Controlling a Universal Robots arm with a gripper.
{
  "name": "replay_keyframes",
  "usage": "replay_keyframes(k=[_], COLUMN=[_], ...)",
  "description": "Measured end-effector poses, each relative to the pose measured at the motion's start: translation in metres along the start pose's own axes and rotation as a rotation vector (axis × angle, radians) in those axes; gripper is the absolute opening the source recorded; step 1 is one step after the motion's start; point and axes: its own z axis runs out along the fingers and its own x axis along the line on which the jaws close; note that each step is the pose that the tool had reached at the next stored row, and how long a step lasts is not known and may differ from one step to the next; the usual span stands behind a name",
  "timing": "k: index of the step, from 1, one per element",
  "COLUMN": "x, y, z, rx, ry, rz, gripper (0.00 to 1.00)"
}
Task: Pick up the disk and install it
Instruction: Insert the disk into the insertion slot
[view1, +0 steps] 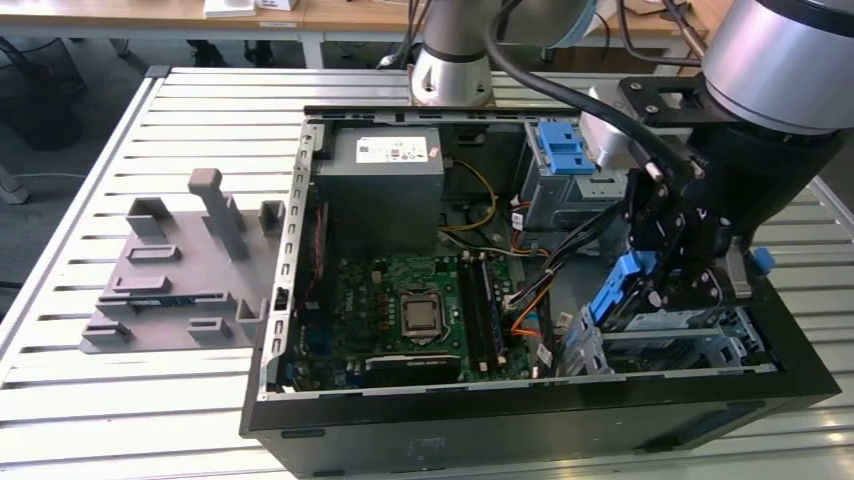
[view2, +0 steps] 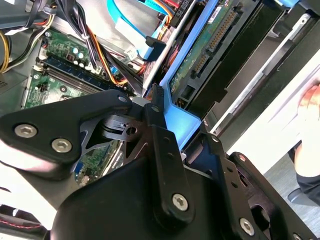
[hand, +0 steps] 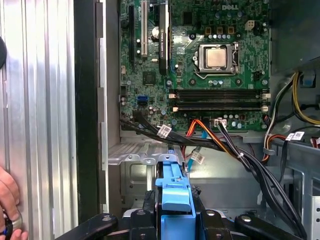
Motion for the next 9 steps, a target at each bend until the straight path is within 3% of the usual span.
replay_keyframes(k=[9], x=[-0.0002], y=[0.0002], z=[0.0074], rx=[0.0], ry=[0.0001], rz=[0.0], gripper=[0.36])
